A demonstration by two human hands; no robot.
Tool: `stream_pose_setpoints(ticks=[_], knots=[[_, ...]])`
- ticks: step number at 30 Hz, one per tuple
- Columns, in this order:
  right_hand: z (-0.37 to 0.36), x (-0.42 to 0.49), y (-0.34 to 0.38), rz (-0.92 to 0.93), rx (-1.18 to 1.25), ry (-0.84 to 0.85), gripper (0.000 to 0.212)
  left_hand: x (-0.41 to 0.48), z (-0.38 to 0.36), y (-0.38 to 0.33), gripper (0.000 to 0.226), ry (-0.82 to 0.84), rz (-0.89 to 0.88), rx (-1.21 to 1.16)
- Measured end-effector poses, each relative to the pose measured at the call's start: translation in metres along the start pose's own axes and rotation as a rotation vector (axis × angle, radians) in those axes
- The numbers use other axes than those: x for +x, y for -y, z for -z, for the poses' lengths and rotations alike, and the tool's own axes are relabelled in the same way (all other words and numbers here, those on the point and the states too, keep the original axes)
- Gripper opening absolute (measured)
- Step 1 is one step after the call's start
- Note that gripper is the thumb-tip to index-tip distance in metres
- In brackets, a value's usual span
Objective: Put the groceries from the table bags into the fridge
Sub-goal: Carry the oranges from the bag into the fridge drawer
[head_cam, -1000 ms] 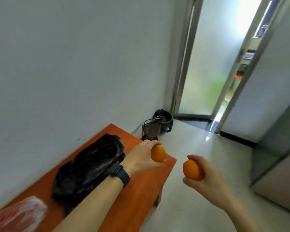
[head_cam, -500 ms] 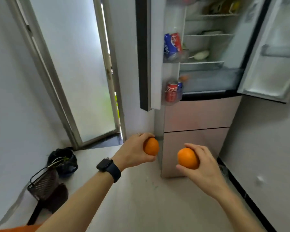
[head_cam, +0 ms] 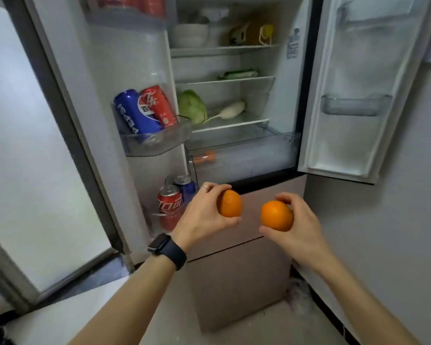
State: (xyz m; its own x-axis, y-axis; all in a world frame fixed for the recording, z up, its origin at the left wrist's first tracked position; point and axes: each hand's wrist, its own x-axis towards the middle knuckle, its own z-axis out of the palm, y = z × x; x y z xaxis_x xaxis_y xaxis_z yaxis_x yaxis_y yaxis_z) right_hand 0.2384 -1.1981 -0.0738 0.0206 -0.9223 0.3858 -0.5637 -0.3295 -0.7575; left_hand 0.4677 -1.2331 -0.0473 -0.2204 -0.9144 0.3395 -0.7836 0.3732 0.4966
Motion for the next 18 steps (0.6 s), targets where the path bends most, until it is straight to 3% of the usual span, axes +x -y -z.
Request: stream_pose_setpoints(ticks=[9, 14, 18], knots=[[0.039, 0.176, -0.063, 0.077, -0.015, 0.03, 0.067, 0.177, -0.02, 0.004, 0.083, -0.133, -0.013, 0.0], [0.048, 0.279, -0.095, 0.151, 0.041, 0.092, 0.068, 0.267, -0.022, 0.013, 0.081, -0.284, 0.064, 0.038], [0.052, 0.356, -0.102, 0.245, 0.055, 0.121, 0.067, 0.328, -0.012, 0.014, 0.078, -0.303, 0.162, 0.031]])
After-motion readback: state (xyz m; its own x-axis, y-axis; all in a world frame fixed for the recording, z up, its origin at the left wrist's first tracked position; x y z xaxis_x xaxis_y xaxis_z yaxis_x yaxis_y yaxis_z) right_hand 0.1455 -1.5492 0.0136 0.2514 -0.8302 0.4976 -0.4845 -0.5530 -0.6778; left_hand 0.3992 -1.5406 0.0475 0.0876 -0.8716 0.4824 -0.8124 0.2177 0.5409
